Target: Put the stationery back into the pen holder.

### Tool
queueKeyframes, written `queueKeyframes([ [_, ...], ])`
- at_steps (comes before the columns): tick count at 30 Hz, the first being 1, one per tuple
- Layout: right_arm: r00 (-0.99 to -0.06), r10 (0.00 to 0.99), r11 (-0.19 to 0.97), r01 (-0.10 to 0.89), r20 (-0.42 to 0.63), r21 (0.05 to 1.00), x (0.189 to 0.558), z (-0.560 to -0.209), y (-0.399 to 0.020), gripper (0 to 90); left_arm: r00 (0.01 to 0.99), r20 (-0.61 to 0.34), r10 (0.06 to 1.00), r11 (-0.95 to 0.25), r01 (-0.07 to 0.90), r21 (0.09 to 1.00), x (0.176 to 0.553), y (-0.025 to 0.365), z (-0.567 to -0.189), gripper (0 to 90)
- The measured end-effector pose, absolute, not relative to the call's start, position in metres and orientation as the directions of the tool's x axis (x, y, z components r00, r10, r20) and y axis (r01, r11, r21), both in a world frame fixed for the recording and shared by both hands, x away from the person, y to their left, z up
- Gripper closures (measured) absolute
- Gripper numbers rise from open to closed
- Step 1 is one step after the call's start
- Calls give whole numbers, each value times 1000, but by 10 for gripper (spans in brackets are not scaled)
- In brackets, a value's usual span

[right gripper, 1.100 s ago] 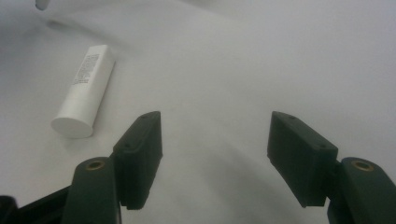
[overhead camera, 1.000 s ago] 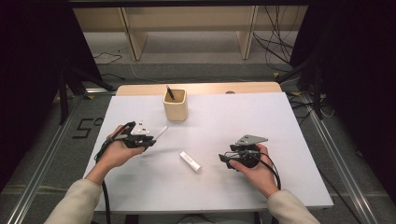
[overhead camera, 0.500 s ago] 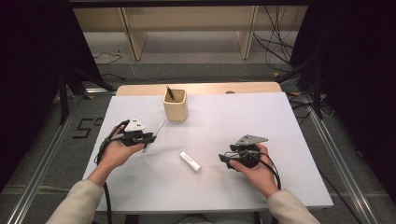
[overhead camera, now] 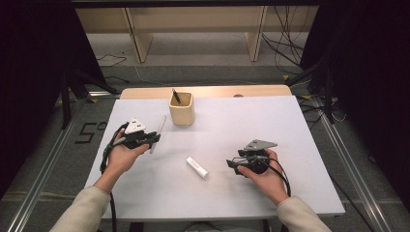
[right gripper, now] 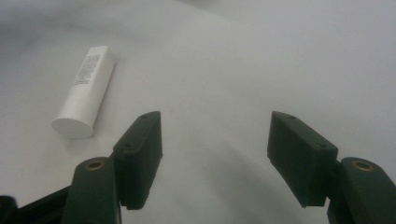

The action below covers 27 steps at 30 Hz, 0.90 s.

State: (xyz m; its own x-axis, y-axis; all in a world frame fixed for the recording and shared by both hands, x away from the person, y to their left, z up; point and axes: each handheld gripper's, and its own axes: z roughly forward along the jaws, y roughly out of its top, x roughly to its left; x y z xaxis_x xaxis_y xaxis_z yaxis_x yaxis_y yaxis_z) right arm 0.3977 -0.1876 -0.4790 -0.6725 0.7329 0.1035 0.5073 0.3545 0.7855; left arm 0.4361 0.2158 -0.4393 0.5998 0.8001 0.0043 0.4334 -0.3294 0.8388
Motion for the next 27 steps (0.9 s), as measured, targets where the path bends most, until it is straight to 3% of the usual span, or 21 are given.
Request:
queueKeyframes([
  [7,-674,732,355,507,104,786,398,-480,-187,362,554,-24,832,-264,434,861,438,215,-437,788],
  [27,-671,734,353,509,105,785,398,-479,-188,362,539,-14,842,-221,368,903,462,196,-415,788],
])
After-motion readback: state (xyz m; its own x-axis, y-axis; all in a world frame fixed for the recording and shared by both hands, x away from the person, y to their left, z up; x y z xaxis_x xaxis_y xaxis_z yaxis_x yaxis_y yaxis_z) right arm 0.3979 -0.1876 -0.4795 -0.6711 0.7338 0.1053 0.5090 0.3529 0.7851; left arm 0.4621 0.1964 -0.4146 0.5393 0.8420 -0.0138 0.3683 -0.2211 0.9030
